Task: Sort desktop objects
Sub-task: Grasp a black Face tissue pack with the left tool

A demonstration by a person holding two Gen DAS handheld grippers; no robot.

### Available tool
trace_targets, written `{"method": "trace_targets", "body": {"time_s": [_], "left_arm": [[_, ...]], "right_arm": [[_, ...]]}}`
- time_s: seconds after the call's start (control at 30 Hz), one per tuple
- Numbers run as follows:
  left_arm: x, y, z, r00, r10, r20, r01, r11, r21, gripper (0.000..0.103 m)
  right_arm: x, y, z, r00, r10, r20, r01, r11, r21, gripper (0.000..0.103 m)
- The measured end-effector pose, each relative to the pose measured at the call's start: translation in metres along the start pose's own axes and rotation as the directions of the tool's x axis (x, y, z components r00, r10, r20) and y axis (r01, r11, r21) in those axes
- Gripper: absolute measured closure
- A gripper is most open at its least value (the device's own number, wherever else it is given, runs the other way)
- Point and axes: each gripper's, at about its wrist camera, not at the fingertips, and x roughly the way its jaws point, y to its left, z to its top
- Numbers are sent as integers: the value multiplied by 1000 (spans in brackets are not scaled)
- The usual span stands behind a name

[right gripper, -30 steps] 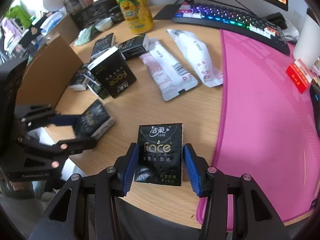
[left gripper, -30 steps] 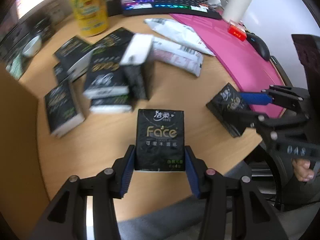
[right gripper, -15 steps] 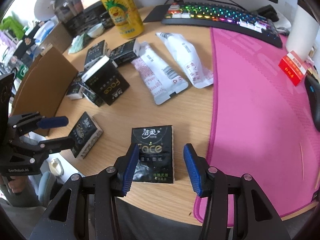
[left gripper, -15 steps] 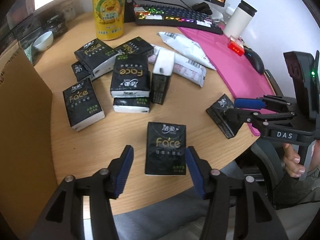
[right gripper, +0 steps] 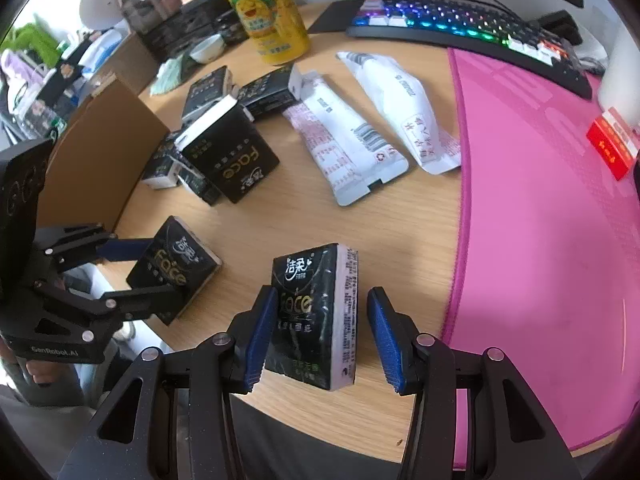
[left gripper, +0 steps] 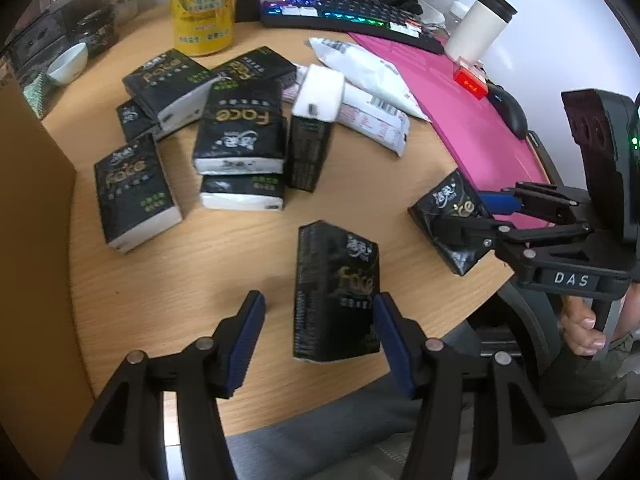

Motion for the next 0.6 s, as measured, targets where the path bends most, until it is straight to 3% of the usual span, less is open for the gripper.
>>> {"method": "trace_targets", "body": {"time_s": [0.1, 0.17, 0.43, 0.6], "left_arm": [[-2, -2, 1, 1000, 24, 15, -24, 1000, -1, 42], [-3, -3, 1, 999, 41, 28, -41, 999, 5, 51], [6, -9, 4, 997, 73, 23, -74, 996, 40, 51], [2, -4, 4, 999, 39, 27, -39, 999, 16, 51]], "right_arm": [[0, 3, 0, 1000, -18, 9, 18, 1000, -4, 56], [0, 5, 0, 1000, -25, 9, 25, 1000, -16, 58], [6, 17, 1, 996, -91, 11, 92, 994, -66, 58], [6, 16, 3, 996, -89, 11, 90, 994, -57, 58]]}}
